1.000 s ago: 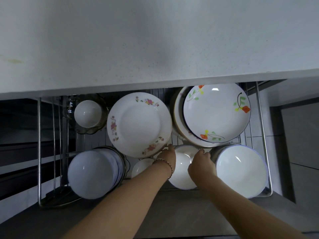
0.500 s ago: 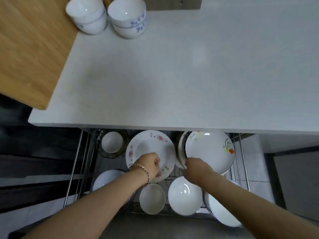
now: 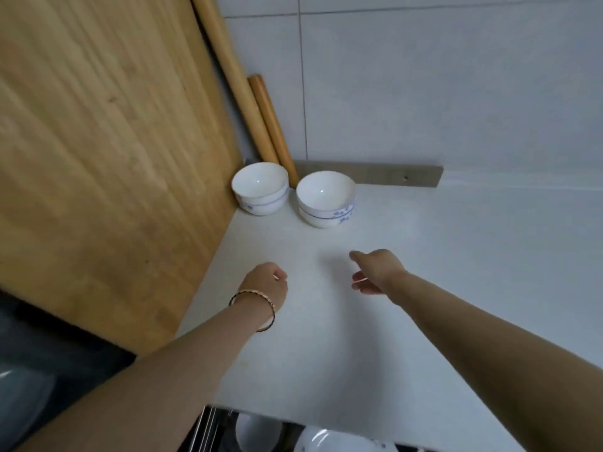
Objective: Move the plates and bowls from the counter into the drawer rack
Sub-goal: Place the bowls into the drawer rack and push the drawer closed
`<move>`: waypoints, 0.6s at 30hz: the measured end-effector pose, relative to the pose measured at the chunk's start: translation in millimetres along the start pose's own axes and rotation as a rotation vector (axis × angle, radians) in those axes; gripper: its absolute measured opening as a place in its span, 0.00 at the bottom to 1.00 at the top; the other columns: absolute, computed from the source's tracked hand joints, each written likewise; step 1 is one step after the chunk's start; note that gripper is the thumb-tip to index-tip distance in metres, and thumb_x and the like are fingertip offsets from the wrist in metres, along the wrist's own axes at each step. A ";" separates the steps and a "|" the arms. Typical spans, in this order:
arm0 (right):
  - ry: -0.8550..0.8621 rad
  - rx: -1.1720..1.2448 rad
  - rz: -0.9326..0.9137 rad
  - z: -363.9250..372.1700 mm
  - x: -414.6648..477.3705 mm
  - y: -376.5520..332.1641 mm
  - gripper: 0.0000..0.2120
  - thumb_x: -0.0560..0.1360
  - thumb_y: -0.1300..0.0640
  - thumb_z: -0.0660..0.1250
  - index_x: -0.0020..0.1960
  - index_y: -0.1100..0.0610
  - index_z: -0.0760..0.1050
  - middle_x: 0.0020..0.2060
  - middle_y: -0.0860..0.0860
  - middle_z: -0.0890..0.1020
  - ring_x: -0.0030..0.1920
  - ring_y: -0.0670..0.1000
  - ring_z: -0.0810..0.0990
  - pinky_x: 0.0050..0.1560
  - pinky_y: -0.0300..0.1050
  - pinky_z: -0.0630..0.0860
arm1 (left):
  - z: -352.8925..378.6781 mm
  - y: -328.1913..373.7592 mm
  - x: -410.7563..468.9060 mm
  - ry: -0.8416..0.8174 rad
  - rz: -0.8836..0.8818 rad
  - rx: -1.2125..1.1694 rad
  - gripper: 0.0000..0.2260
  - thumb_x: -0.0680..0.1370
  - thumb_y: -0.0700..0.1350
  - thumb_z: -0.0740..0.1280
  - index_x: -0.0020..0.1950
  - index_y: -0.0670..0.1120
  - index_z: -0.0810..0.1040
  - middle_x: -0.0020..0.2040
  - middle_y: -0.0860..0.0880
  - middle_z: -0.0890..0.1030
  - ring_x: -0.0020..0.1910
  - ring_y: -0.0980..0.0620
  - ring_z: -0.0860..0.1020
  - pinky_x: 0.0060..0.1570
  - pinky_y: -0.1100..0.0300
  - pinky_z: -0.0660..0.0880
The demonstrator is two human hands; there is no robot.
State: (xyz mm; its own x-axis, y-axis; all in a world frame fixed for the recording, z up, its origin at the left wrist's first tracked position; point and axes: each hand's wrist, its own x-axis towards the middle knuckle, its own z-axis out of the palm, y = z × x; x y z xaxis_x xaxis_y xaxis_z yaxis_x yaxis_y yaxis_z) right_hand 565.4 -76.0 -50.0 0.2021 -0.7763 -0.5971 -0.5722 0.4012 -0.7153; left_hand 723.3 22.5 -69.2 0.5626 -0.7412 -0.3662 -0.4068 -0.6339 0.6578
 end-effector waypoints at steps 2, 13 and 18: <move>0.023 0.177 0.072 9.0 33.2 -24.1 0.15 0.77 0.50 0.62 0.54 0.62 0.69 0.48 0.61 0.78 0.33 0.54 0.78 0.37 0.44 0.77 | -6.0 -2.3 35.4 -0.005 0.001 -0.031 0.12 0.75 0.36 0.58 0.37 0.50 0.72 0.55 0.39 0.81 0.54 0.40 0.81 0.58 0.48 0.77; 0.038 0.761 0.040 52.7 151.3 -72.7 0.13 0.78 0.63 0.58 0.62 0.61 0.65 0.48 0.60 0.72 0.57 0.64 0.76 0.52 0.55 0.76 | 6.4 -37.3 123.7 -0.041 0.070 -0.103 0.13 0.74 0.36 0.58 0.36 0.53 0.71 0.53 0.41 0.82 0.51 0.40 0.82 0.52 0.52 0.78; 0.124 0.745 0.054 56.9 128.2 -50.7 0.21 0.75 0.69 0.52 0.67 0.64 0.64 0.37 0.58 0.71 0.45 0.64 0.79 0.55 0.59 0.77 | 17.0 -37.7 104.8 -0.122 0.006 -0.303 0.10 0.76 0.33 0.58 0.45 0.46 0.75 0.43 0.42 0.80 0.36 0.44 0.79 0.30 0.65 0.72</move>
State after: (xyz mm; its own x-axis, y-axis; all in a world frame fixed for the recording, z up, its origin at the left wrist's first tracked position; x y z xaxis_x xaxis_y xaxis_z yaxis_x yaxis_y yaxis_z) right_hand 665.6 -168.1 -111.0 0.0731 -0.7777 -0.6243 0.1187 0.6283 -0.7688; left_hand 785.4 -35.0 -143.6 0.4634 -0.7771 -0.4259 -0.1667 -0.5485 0.8194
